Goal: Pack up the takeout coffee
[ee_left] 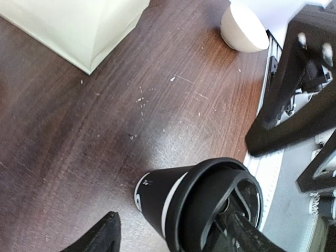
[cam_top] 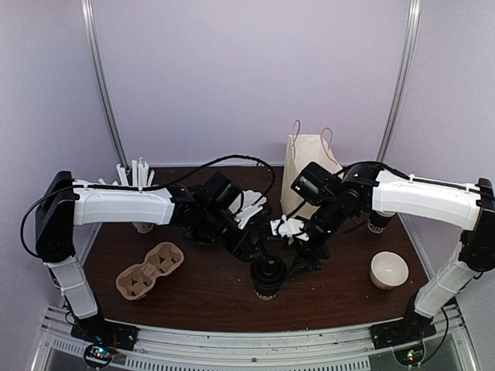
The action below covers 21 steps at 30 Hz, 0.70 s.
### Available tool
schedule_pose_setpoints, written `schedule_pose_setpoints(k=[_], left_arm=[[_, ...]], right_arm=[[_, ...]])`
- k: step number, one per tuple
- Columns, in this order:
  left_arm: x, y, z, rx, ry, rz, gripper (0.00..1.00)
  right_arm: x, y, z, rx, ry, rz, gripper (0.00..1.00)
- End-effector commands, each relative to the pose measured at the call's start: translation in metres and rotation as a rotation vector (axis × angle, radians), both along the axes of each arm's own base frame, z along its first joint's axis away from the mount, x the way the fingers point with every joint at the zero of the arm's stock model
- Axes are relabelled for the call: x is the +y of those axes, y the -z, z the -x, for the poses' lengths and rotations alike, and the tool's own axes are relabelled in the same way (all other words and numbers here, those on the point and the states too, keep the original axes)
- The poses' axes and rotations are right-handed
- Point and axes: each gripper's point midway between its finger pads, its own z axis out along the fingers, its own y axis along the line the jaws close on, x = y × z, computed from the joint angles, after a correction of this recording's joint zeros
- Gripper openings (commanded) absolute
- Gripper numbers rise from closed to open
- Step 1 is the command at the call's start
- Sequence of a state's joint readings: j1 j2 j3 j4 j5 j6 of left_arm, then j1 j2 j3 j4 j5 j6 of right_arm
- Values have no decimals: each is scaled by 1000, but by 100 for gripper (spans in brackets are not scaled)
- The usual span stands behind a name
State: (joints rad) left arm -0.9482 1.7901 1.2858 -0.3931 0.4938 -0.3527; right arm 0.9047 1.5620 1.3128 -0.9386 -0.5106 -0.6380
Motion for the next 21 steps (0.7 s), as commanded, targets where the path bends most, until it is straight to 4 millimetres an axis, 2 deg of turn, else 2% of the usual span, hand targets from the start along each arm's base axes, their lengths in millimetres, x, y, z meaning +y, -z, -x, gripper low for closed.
schedule_pose_setpoints(k=[1, 3, 5, 8, 10, 13, 16, 21], left_arm=[[0, -34, -13, -134, 7, 34, 76], [17, -41, -25, -174, -103, -27, 78], [40, -44, -33, -168, -242, -98, 77], [63, -34, -28, -83, -365, -158, 72], [64, -22, -19, -15, -366, -156, 69], [52, -14, -9, 67, -334, -109, 63], [44, -13, -8, 96, -332, -57, 59], [34, -9, -6, 165, -312, -5, 56]], right_arm=[[-11, -11, -5, 94, 120, -39, 77], [-14, -10, -14, 138, 220, -58, 74], [-16, -6, -17, 195, 297, -71, 67], [-17, 3, -8, 332, 343, -77, 59], [-15, 9, -1, 434, 356, -82, 54], [-11, 21, 3, 527, 380, -96, 50], [-7, 23, 1, 578, 401, -112, 47], [-4, 26, -5, 606, 417, -102, 35]])
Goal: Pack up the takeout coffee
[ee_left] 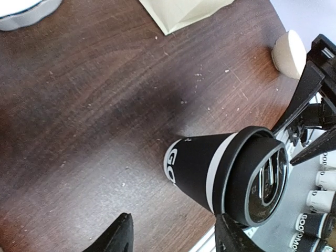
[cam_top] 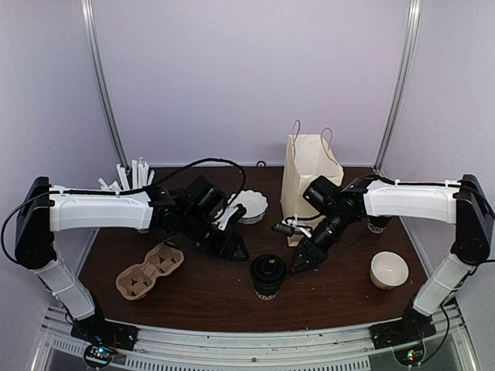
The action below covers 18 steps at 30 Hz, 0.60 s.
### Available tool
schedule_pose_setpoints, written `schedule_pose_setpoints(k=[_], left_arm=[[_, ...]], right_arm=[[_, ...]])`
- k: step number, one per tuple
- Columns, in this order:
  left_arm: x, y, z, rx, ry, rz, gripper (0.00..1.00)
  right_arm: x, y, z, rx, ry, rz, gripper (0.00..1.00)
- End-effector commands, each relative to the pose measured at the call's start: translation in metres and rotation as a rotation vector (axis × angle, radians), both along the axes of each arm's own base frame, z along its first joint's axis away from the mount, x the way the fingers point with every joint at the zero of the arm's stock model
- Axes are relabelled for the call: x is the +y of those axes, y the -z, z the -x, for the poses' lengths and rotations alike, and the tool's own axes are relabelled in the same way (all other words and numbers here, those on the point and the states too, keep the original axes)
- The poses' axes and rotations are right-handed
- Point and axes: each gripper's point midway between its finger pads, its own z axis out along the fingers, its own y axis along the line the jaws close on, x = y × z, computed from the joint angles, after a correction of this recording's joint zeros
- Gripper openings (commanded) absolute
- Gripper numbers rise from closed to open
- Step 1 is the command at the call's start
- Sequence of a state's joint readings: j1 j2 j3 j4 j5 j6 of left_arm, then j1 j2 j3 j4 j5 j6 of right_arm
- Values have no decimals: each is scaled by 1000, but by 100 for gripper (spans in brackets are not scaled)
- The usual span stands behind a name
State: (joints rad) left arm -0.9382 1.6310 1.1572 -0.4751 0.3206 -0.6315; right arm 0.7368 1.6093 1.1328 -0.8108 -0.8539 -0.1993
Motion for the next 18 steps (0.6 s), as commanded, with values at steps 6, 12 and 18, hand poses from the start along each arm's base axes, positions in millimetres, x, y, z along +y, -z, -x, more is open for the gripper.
schedule_pose_setpoints(k=[6, 12, 18], left_arm=[[-26, -10, -7, 47, 19, 140, 55], [-26, -2, -8, 60, 20, 127, 54], [-24, 8, -8, 78, 17, 111, 53]], right_arm=[[10, -1, -9, 52, 31, -34, 32], [12, 3, -12, 71, 37, -28, 32], [11, 12, -12, 104, 44, -13, 35]])
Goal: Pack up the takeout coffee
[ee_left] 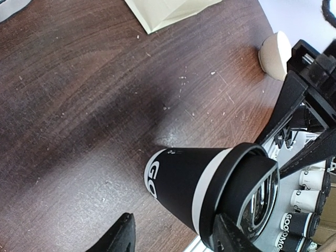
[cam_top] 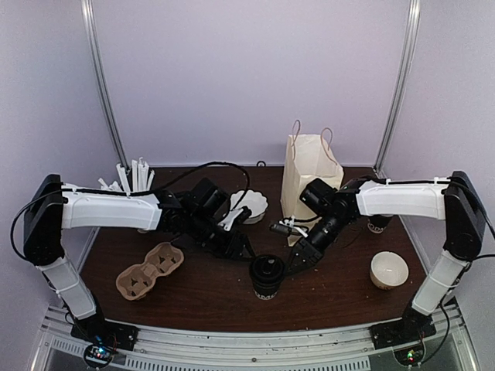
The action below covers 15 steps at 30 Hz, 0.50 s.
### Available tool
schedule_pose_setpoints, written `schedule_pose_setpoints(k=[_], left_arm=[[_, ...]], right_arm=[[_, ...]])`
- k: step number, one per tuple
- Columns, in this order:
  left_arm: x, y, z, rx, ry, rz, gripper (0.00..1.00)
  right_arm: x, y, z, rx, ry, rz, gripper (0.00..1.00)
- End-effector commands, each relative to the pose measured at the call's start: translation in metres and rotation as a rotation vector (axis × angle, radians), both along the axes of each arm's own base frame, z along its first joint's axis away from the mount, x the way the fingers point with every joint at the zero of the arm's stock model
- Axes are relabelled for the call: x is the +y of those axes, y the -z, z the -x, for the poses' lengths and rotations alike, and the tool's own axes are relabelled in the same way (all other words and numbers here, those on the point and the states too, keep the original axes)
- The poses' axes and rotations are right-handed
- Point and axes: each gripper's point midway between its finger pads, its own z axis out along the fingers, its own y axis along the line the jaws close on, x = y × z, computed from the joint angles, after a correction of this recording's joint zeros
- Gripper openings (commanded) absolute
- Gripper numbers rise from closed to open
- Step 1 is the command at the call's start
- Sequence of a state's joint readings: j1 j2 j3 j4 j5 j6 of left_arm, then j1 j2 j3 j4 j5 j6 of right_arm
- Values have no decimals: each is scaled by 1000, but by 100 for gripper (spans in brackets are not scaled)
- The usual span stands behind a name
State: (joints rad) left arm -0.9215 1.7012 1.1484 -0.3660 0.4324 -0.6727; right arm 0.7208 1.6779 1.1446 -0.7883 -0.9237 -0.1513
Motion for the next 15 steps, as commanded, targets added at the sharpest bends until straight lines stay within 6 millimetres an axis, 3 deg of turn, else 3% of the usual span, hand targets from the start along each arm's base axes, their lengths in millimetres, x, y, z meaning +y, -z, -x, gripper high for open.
schedule_pose_setpoints(k=[1, 10, 15], left_arm=[[-5, -1, -7, 0, -3, 27, 53], [10, 29, 4, 79, -10, -73, 50], [17, 44, 11, 120, -12, -106, 45]], right_arm=[[3, 5, -10, 3, 18, 6, 35], [-2, 36, -19, 36, 63, 138, 39], [-22, 73, -33, -1, 114, 333, 38]])
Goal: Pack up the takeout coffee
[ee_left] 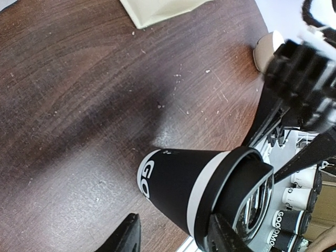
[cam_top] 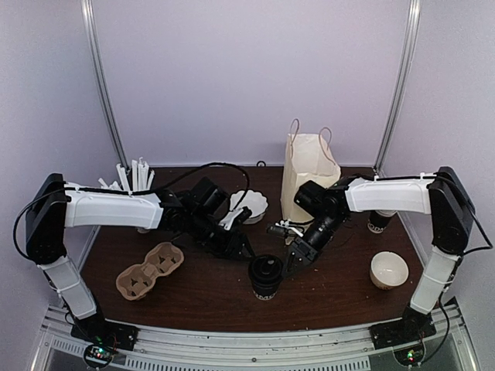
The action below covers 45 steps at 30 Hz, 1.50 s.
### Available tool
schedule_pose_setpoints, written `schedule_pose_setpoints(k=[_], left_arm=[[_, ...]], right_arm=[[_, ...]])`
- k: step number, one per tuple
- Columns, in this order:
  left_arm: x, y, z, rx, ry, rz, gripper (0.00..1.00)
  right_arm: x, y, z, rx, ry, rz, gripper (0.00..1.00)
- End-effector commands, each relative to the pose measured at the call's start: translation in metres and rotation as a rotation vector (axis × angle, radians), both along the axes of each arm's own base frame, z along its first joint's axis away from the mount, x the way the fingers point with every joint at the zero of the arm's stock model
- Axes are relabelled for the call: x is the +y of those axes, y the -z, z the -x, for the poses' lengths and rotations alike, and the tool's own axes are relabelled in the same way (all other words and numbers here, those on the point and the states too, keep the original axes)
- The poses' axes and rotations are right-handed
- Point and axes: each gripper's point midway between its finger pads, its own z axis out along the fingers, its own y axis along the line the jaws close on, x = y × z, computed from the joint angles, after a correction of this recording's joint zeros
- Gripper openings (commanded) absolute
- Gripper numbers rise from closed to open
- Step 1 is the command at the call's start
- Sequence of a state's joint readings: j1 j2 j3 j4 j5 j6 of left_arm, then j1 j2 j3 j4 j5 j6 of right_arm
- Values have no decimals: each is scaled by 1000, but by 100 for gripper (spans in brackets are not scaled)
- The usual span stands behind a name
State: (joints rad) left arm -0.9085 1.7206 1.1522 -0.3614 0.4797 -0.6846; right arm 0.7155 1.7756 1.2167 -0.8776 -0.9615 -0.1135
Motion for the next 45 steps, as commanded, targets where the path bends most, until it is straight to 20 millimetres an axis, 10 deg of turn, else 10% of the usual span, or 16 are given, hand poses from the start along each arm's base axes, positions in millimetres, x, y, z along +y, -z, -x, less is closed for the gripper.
schedule_pose_setpoints(k=[1, 7, 18, 28, 45], left_arm=[[20, 43, 11, 79, -18, -130, 45], [29, 54, 12, 80, -14, -178, 44], [-15, -34, -26, -220, 92, 25, 61], [-15, -91, -26, -438, 223, 73, 68], [-28, -67, 34, -691, 656, -81, 90]], right_arm=[[-30, 70, -37, -149, 72, 319, 36], [-45, 85, -46, -202, 62, 432, 33], [4, -54, -35, -337, -43, -62, 49], [-13, -93, -21, -478, -157, -107, 60], [-99, -163, -51, -787, -12, -118, 68]])
